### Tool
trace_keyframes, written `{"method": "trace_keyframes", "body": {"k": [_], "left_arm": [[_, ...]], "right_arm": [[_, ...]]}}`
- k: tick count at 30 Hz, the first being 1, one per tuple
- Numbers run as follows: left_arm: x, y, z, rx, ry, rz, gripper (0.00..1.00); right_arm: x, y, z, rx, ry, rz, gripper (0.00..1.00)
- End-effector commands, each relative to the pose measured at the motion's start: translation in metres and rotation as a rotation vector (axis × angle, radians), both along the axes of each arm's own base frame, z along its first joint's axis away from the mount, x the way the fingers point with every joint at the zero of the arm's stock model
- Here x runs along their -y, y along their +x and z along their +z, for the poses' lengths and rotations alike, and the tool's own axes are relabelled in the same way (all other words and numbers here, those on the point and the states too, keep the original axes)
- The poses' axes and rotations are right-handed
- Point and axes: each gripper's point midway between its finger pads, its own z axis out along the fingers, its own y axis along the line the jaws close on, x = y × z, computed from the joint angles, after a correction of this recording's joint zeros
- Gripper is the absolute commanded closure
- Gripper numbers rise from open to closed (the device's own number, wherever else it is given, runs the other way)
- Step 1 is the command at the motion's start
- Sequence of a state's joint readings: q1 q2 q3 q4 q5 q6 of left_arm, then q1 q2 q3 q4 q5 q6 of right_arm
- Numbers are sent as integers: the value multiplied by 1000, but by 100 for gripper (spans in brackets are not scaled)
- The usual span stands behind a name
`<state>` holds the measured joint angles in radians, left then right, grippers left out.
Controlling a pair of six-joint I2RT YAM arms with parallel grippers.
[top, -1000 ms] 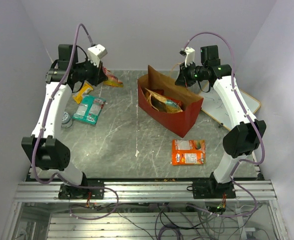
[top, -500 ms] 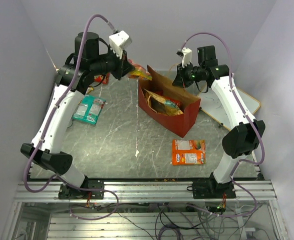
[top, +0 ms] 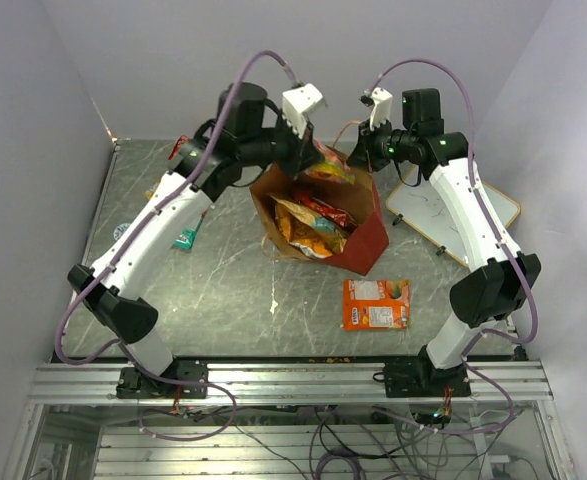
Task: Place the snacks into the paper bag
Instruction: Place the snack in the paper bag.
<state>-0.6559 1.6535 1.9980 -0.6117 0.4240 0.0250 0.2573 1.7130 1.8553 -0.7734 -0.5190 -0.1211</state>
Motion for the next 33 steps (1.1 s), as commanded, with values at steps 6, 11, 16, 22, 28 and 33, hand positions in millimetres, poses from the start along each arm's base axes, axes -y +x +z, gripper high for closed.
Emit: {"method": "trace_keyframes", "body": {"k": [6, 11, 16, 22, 28, 33], "left_arm": [[16, 0, -20, -1, -3, 65, 93], [26, 13, -41, -12, 7, 78, 93], [45, 21, -52, -39, -17, 53, 93], [74, 23, -86, -104, 8, 24, 93], [95, 18, -128, -171, 53, -19, 69], [90, 15, -130, -139, 83, -37, 41]], "right_arm": [[-1, 4, 13, 54, 13, -15, 100], [-2, 8, 5, 34, 6, -10, 100], [-2, 10, -1, 25, -5, -12, 100], [-1, 12, -2, 28, -14, -17, 100], [1, 13, -3, 27, -23, -20, 100], [1, 13, -4, 27, -24, -18, 100]]}}
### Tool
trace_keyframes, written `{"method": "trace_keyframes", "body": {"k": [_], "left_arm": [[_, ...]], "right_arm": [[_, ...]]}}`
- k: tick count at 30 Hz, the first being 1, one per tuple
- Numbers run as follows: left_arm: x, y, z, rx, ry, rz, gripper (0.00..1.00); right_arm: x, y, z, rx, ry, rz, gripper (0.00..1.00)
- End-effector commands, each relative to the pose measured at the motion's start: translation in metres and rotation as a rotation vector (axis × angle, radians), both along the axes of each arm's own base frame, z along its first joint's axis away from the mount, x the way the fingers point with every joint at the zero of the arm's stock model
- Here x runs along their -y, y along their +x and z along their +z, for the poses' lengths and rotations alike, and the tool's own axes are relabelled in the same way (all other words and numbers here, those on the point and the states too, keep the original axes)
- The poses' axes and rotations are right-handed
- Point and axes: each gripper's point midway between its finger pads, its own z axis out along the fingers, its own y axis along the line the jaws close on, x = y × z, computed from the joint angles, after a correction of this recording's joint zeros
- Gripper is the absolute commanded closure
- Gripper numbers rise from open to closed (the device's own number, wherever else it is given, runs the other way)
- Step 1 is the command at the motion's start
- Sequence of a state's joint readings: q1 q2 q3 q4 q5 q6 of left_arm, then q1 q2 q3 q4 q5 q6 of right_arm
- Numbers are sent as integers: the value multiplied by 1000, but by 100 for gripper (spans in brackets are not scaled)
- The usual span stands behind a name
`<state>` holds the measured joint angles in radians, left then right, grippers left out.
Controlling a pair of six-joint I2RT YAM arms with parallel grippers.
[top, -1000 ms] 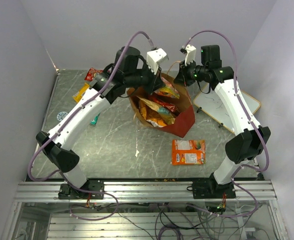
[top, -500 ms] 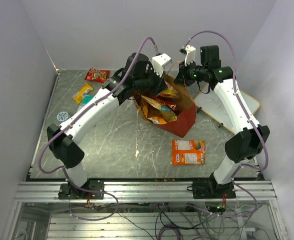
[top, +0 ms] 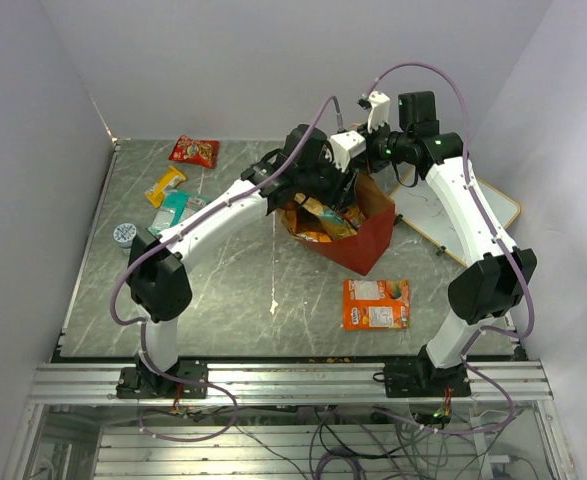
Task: Place the snacks into the paper bag
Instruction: Place the snack in the paper bag.
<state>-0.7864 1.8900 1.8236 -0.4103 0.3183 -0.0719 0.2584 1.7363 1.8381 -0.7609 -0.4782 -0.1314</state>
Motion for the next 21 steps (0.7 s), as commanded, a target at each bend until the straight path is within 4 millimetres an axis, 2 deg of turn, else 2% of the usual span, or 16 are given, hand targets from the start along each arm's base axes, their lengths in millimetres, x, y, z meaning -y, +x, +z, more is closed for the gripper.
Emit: {"method": "trace_keyframes", "body": {"k": [1, 3, 6, 10, 13, 18, 21], "left_arm": [[2, -3, 26, 90, -42, -39, 33], [-5, -4, 37, 130, -31, -41, 27], [-16, -11, 47, 178, 1, -65, 24], [-35, -16, 50, 226, 62, -72, 22], [-55, -13, 54, 237, 81, -38, 21], [-110, 14, 66, 217, 64, 83, 20], [-162, 42, 78, 200, 24, 213, 20]], "right_arm": [[-4, 3, 13, 42, 14, 11, 100], [-5, 4, 12, 38, 15, 13, 100], [-5, 4, 12, 40, 15, 15, 100], [-4, 5, 11, 41, 12, 15, 100], [-5, 5, 11, 36, 14, 19, 100], [-5, 5, 11, 37, 13, 20, 100], [-5, 4, 11, 37, 12, 22, 100]]}}
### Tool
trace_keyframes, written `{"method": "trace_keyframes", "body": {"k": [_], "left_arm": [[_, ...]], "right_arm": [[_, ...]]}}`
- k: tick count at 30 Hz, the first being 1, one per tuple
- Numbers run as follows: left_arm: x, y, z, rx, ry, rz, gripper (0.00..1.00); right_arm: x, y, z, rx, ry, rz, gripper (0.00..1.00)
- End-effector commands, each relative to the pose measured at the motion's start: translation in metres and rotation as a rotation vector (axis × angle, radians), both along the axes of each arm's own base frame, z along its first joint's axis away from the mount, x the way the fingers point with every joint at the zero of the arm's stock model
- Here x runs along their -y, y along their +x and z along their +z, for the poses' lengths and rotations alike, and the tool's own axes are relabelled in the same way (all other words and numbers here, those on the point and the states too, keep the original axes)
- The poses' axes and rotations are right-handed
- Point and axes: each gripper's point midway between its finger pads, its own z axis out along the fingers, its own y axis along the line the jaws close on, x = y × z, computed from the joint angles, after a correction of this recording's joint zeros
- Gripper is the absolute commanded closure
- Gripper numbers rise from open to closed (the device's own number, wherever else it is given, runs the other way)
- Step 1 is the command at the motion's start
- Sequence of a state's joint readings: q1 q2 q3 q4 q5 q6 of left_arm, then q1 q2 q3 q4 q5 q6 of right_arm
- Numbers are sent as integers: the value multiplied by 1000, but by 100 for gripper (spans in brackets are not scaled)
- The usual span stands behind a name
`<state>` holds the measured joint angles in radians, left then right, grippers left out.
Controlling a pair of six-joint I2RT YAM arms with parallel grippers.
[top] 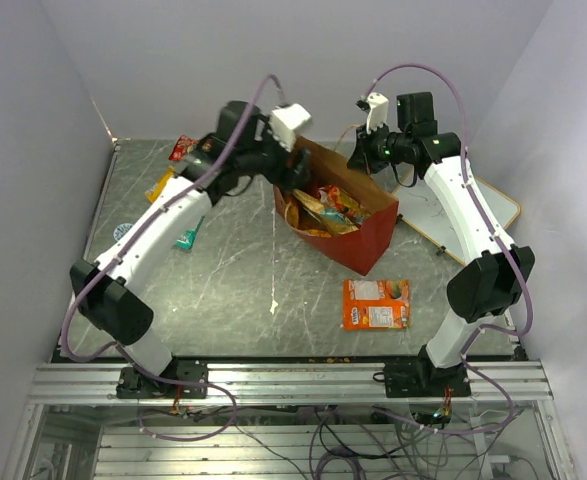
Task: Place the snacks into the paper bag
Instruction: Place the snack in the paper bag, then pick up the snack from the center of the board.
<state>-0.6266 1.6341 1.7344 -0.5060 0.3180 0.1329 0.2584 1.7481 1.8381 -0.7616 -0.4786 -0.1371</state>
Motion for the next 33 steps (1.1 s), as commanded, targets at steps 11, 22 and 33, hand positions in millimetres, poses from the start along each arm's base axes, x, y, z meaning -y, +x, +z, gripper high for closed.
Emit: {"method": "trace_keyframes", "body": {"k": [11, 22, 33], "left_arm": [[-221, 95, -9, -79, -95, 508, 19], [-349, 120, -155, -373, 179, 653, 22], [-390, 116, -264, -592, 374, 605, 24]], "right_arm": [[-5, 1, 17, 46, 18, 21, 100], [-5, -7, 26, 62, 33, 35, 100], [-8, -8, 21, 48, 38, 52, 100]]}}
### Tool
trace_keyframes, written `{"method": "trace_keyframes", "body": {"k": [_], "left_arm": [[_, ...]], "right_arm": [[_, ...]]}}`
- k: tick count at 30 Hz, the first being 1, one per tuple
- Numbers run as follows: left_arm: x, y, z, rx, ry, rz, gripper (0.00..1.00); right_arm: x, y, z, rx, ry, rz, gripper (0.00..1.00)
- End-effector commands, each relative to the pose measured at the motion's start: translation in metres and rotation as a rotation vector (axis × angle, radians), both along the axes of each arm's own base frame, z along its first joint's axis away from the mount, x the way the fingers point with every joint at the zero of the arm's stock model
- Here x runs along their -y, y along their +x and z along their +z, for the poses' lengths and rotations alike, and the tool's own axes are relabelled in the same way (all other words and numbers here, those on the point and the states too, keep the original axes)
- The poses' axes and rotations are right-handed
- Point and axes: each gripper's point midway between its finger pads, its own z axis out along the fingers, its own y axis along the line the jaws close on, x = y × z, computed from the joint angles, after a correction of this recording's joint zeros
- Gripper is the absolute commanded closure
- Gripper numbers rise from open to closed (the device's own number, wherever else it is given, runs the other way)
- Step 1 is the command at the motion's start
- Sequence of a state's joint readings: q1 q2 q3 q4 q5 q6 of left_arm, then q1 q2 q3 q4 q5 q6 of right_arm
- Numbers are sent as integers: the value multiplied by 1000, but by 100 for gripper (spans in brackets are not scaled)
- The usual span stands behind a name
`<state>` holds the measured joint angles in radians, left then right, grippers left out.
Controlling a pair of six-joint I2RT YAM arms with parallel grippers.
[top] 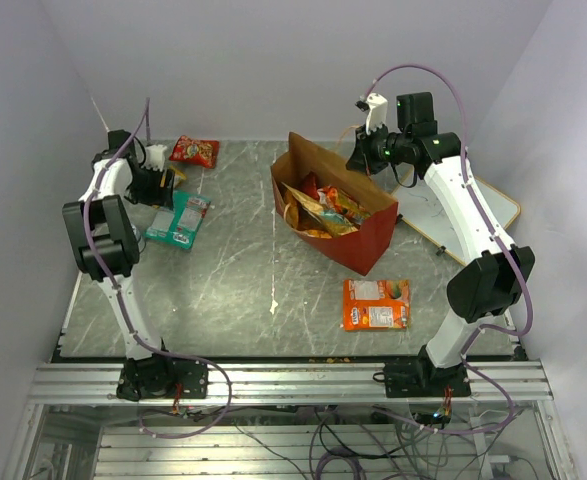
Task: Place the snacks into the paper bag
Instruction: Pick up the snack from the center of the board.
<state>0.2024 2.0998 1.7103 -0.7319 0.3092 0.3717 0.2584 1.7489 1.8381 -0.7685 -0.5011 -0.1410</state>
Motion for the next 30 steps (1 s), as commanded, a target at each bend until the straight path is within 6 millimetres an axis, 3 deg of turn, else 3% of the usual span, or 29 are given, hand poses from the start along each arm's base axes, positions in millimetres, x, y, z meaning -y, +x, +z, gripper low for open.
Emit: {"method": "trace_keyframes", "body": {"k": [1, 5, 15, 23, 30], "left_arm": [[-9, 5, -4, -24, 43, -61, 24], [-9, 2, -14, -55, 37, -62, 24], [9, -27, -33, -169, -95, -111, 27], [15, -31, -29, -167, -154, -121, 47], [21, -29, -14, -138, -177, -153, 78]], "right_arm": [[-5, -5, 20, 55, 27, 29, 100], [-3, -6, 20, 59, 21, 24, 100], [-6, -3, 16, 46, 22, 32, 100], [-5, -4, 13, 41, 20, 33, 100], [-4, -5, 15, 47, 20, 32, 100]]}}
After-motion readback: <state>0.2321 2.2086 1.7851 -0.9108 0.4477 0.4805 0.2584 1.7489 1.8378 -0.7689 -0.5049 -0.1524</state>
